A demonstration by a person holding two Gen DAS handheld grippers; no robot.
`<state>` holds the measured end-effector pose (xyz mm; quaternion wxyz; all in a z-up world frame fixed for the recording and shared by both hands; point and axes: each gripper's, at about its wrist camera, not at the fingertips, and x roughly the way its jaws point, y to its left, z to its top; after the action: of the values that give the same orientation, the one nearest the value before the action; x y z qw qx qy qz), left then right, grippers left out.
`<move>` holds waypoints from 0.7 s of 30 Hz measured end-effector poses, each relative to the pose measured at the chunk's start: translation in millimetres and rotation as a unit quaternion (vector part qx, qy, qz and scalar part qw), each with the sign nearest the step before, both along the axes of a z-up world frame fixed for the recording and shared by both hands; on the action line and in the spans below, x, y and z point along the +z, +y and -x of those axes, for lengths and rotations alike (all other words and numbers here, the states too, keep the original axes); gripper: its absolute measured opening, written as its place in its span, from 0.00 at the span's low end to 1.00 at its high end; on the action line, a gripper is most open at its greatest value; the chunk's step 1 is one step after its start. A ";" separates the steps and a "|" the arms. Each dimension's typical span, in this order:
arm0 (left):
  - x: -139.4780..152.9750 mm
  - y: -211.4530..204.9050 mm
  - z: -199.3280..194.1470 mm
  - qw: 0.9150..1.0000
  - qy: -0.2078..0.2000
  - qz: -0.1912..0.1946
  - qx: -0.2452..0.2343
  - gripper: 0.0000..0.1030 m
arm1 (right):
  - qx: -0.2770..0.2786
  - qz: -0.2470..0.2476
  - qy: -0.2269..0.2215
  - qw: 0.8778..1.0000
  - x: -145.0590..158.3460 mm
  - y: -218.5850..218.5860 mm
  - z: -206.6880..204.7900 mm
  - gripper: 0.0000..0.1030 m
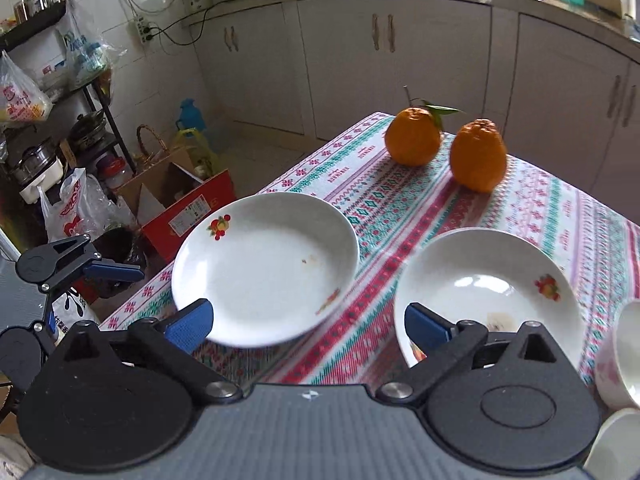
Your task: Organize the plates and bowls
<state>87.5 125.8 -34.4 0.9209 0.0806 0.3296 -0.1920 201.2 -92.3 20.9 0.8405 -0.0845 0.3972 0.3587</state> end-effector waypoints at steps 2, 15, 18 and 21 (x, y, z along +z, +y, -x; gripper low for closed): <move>1.3 -8.2 2.9 1.000 -0.001 0.004 -0.001 0.99 | -0.008 0.003 -0.005 1.000 2.0 -12.9 14.1 1.00; -15.6 -71.8 27.4 0.998 -0.009 0.010 -0.066 1.00 | -0.066 0.041 -0.005 0.997 -21.6 -91.2 62.9 1.00; -22.0 -86.2 32.2 0.997 -0.012 -0.010 -0.079 0.99 | -0.071 0.048 0.003 0.996 -29.6 -101.2 63.6 1.00; -28.8 -98.9 33.1 0.996 -0.005 -0.014 -0.090 0.99 | -0.072 0.060 0.004 0.996 -37.4 -105.0 61.9 1.00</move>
<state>54.4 27.0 -63.2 0.9004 0.1240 0.3186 -0.2690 139.3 -197.2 -16.4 0.8561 -0.1049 0.4262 0.2729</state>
